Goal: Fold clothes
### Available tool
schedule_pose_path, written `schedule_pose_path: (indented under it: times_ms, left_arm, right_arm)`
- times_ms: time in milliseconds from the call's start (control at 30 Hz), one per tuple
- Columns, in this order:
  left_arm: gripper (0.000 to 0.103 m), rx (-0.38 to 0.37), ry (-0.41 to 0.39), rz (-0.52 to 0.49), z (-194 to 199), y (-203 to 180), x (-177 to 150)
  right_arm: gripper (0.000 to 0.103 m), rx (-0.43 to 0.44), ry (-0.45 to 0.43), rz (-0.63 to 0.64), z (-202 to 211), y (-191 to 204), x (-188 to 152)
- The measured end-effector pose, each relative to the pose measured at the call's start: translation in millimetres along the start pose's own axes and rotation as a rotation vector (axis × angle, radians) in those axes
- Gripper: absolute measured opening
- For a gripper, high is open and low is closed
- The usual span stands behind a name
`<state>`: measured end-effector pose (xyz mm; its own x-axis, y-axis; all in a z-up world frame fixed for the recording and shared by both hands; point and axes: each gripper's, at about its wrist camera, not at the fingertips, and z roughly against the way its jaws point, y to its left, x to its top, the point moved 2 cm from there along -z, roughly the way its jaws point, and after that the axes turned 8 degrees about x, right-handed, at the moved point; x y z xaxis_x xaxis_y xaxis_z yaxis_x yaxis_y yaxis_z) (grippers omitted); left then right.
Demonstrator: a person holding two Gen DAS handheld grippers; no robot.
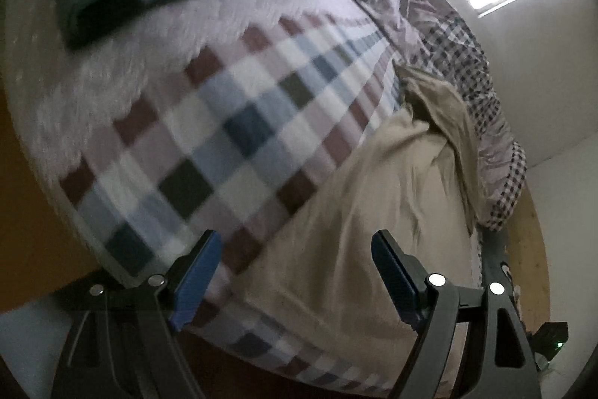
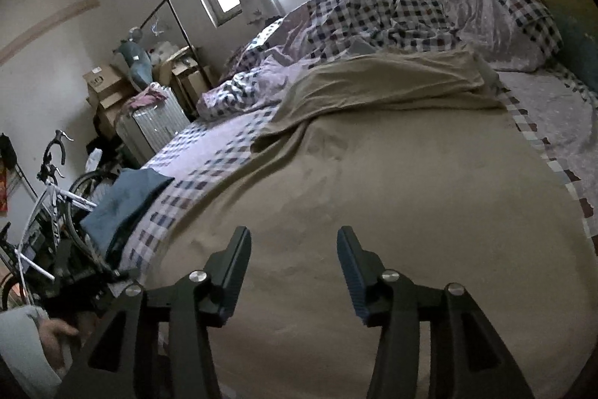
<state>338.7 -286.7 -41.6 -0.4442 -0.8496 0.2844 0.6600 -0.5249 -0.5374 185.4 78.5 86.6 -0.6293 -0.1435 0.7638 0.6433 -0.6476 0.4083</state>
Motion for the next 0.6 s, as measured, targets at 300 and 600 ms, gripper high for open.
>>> schedule_pose_path:
  times_ms: [300,600]
  left_arm:
    - [0.087,-0.123,0.083,0.037,-12.6,-6.3,-25.1]
    - [0.090,-0.253,0.054,0.053,4.8,-12.5,-18.5]
  right_arm:
    - [0.055,-0.052,0.005,0.147,-9.0,28.0,-8.7]
    - [0.065,-0.074,0.014,0.498,-35.3,104.8,-52.6]
